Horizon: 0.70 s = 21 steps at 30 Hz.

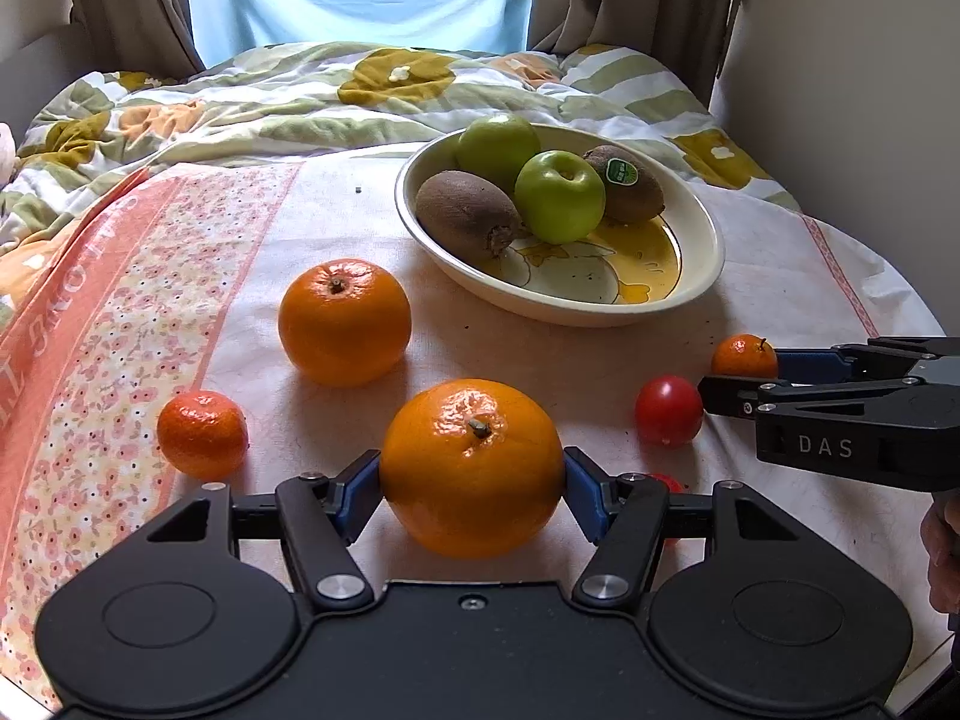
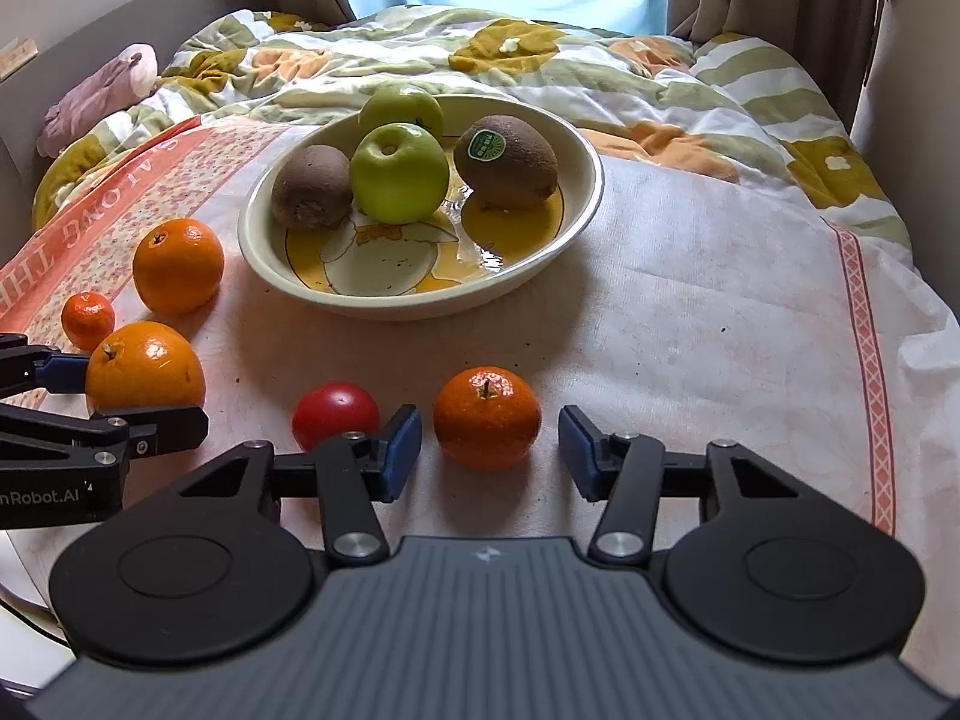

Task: Organize fruits
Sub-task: 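Grasp the large orange with the left tool while the right tool grasps a tangerine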

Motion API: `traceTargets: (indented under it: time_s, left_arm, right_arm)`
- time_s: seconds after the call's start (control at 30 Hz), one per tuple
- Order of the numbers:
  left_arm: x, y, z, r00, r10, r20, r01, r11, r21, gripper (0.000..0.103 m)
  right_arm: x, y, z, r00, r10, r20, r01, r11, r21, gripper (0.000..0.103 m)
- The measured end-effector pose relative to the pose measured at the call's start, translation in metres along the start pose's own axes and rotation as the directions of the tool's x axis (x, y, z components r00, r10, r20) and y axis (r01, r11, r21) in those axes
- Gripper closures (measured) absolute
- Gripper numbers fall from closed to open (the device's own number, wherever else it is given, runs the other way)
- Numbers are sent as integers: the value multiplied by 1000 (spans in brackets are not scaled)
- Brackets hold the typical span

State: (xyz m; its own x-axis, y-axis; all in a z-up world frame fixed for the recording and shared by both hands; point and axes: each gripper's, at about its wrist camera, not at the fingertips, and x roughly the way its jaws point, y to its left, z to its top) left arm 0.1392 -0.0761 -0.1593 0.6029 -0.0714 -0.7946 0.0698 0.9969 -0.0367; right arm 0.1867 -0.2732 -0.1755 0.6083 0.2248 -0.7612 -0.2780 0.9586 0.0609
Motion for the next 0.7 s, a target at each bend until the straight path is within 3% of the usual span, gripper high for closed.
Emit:
traceTargets:
  time_s: [0.13,0.7]
  left_arm:
    - [-3,3,-2,1000,9,2,-9,1000,-6,35]
    - [-34,2,2,999,12,45,-11,1000,-19,35]
  right_arm:
    - [1,3,1,1000,-12,-8,12,1000,-10,49]
    - [-30,-2,8,1000,-15,15,14,999,41,50]
